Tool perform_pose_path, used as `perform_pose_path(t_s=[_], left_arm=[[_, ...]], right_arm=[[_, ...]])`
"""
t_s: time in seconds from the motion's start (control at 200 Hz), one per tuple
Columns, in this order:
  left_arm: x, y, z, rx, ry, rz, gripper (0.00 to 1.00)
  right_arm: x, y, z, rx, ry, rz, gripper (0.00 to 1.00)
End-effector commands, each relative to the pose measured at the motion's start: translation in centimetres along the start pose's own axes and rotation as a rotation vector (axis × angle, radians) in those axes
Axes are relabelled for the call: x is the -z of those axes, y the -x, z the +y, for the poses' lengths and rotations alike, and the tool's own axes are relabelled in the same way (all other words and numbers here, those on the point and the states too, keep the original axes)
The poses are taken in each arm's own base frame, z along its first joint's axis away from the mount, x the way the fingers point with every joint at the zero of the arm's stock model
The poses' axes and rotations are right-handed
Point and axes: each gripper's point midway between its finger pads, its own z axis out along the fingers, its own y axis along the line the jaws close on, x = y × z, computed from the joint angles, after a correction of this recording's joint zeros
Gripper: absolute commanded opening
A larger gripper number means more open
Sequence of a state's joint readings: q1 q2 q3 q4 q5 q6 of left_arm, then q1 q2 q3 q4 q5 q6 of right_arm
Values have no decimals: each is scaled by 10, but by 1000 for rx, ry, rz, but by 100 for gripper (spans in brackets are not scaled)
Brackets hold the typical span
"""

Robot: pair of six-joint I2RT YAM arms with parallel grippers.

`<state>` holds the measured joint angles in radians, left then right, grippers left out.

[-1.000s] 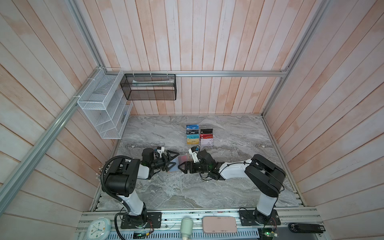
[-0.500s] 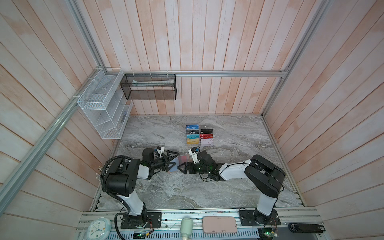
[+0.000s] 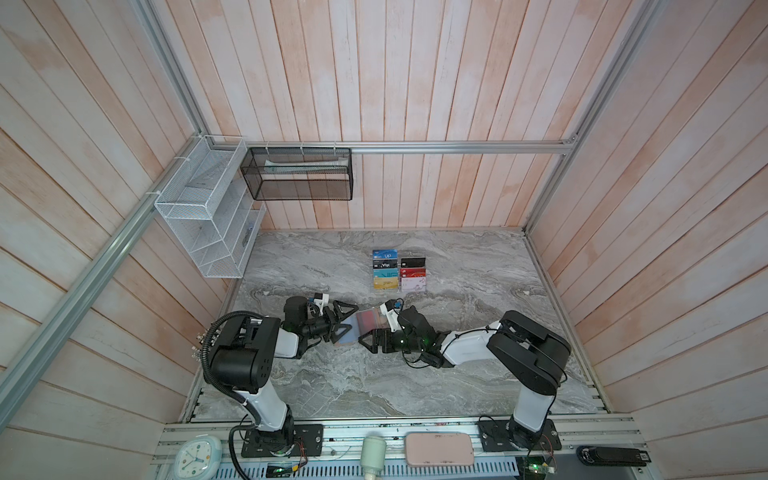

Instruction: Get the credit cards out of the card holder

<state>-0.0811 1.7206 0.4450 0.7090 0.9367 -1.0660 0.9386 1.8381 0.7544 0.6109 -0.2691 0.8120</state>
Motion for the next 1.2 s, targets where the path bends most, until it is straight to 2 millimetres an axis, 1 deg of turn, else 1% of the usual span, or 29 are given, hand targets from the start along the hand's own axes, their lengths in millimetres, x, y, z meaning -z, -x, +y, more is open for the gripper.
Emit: perform_pose_path(t_s=[0.0,0.415,0.74,1.005,1.195], left_arm=[[1,-5,41,103,124,-20,100],[1,-6,42,103,126,-18,100],[1,-7,44,108,126,-16,100],[1,-8,44,108,124,-18,100],[2,-9,44,109,123,-16,100]], right_arm=[[0,-2,0,-3,-6,4,98],[-5,14,10,6,11,-10,98],[-7,25,9,-44,16,-47,98],[-14,27,10,-52,26,-43,98],[-15,31,16,-48,47,-47,98]])
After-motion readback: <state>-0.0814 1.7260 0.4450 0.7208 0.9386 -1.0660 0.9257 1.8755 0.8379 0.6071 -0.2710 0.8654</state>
